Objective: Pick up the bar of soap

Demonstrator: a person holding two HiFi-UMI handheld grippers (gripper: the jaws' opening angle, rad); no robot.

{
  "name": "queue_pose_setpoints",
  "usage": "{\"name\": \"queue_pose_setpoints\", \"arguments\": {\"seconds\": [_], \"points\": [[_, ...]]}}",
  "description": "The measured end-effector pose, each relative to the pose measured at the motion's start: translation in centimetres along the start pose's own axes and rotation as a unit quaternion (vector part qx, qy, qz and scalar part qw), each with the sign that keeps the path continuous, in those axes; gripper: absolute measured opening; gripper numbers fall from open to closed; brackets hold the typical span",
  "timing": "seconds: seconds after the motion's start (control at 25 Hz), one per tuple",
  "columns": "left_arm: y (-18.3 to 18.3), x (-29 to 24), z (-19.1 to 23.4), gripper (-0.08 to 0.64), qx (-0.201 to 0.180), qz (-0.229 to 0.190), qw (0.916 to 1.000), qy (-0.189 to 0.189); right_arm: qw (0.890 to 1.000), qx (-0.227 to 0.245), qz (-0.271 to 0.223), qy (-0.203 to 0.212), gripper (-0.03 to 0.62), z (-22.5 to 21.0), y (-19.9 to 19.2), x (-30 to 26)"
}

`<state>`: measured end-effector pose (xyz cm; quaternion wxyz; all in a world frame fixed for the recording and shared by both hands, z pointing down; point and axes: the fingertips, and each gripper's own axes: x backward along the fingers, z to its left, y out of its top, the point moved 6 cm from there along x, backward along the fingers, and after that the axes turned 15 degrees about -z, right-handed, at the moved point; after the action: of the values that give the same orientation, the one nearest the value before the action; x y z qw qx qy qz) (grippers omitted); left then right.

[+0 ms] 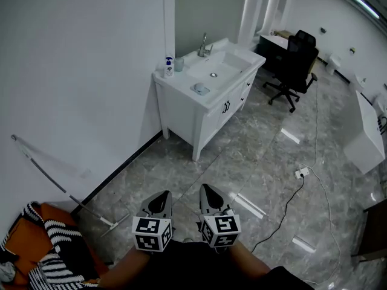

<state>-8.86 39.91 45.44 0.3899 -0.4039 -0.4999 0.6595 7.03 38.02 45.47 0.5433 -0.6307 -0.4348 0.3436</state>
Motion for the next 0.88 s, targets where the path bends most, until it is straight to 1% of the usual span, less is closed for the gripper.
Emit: {"name": "queue_pose_setpoints", "arguments": {"seconds": [0.2, 0.48, 0.72, 0.88], "points": [[-0.3, -0.1, -1.4, 0.009, -0.006, 0.003, 1.0, -0.005, 1.0, -0.006, 0.007, -0.009, 0.006, -1.2, -0.3, 1.2], [-0.8, -0.4, -2.5, 0.009, -0.009, 0.007, 0.9998, -0.014, 1.0, -0.008, 0.008, -0.013, 0.006, -1.6, -0.6, 2.1], [-1.1, -2.6, -2.6, 0.009, -0.008, 0.014, 0.9994, -0.031, 1.0, -0.01, 0.012, -0.027, 0.006, -2.9, -1.0, 1.2], [-0.4, -5.0, -2.5, 0.009, -0.009, 0.011, 0.999, -0.042, 0.999, -0.003, 0.007, -0.037, 0.006, -4.2, -0.5, -0.1]]}}
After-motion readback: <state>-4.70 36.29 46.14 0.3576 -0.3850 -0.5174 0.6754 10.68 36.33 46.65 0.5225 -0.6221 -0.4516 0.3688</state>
